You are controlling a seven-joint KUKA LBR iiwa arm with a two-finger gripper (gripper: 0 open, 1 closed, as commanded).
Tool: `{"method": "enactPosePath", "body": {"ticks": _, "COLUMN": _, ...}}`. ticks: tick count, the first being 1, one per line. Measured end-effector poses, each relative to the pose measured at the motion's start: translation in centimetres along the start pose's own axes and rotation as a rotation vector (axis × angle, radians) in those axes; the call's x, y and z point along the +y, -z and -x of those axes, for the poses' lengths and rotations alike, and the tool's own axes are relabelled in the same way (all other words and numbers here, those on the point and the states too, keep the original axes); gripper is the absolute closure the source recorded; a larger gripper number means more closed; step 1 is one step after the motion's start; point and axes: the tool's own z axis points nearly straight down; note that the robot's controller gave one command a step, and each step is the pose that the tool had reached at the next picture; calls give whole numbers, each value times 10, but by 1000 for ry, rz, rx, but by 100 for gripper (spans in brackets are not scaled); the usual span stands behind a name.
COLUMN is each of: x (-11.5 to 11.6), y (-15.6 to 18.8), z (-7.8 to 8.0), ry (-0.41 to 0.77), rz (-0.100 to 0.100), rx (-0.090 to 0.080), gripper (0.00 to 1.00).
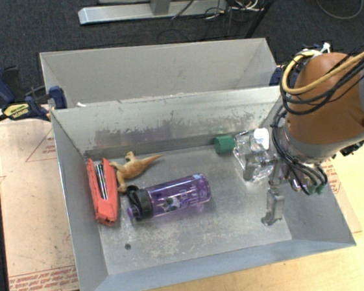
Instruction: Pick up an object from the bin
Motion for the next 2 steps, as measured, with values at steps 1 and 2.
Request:
{"method": "enactPosePath", "body": {"ticks": 1, "x": 0, "y": 4, "z": 1, "ry": 2, "rz": -1, "rx": -8, "gripper": 0}}
{"method": "enactPosePath", "body": {"ticks": 2, "x": 23, "y": -25, "z": 2, "ry": -76, "rz": -1, "rx": -11, "gripper": 0}}
